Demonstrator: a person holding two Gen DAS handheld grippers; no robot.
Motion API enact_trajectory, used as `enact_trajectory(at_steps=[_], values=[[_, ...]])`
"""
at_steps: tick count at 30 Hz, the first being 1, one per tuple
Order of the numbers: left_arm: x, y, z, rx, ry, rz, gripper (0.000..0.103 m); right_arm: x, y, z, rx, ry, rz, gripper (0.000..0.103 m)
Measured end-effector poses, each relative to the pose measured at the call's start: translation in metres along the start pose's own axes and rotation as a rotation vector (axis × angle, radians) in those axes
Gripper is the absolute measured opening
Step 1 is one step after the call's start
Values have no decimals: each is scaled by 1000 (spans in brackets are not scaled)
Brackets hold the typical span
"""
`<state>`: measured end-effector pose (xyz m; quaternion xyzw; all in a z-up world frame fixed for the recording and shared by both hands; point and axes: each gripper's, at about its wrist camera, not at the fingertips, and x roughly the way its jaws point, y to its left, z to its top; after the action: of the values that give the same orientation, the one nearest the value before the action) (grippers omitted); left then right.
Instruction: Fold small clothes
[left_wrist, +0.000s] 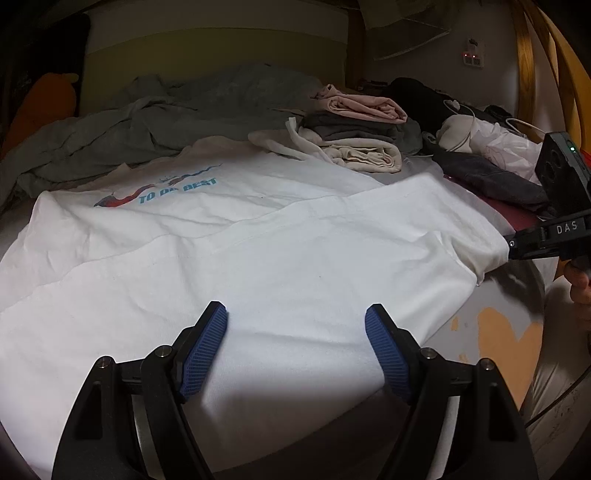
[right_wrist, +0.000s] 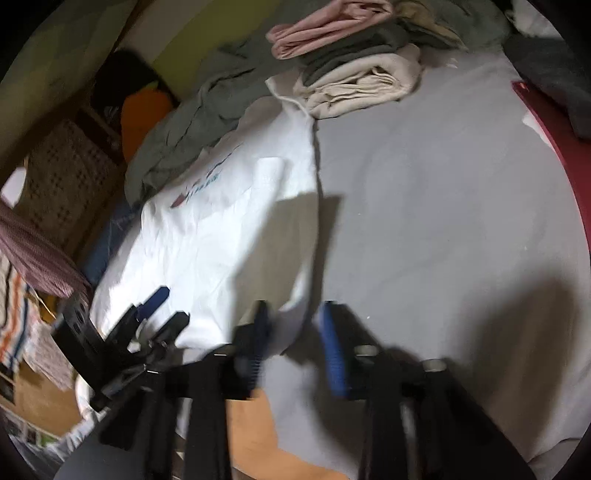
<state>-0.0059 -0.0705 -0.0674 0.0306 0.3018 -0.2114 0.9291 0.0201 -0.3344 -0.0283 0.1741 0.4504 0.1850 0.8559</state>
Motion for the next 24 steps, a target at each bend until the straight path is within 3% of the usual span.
enact_trajectory(at_steps=[4,7,9,10,12,14,15,16,17,21,24], values=[[0,0,0,-1,0,0,76,-17,-9,-2,22,-92,-118,0],[0,0,0,-1,0,0,76,-33,-24,2,63,-169,-281,0],[0,0,0,-3,0,-1,77,-35,-32,5,106,-154,-179,0],[0,0,0,-3,0,-1,77,-32,-32,4,109,-117,-53,0],[0,-1,0,-3,0,0,77,-27,-23,1,95,-65,74,0],[0,-1,0,-4,-1,1,77,-24,-12,-4,67,-56,69,3],[0,-1,0,-4,-1,0,77,-22,-12,-6,80,-46,37,14],[0,-1,0,-4,-1,0,77,-19,-17,-8,122,-27,24,33],[0,-1,0,-4,0,0,78,-16,-24,-8,162,-5,42,39],[2,-3,1,1,1,2,80,-9,-46,2,339,70,199,41],[3,-5,1,4,0,7,80,4,-53,14,433,232,175,41]])
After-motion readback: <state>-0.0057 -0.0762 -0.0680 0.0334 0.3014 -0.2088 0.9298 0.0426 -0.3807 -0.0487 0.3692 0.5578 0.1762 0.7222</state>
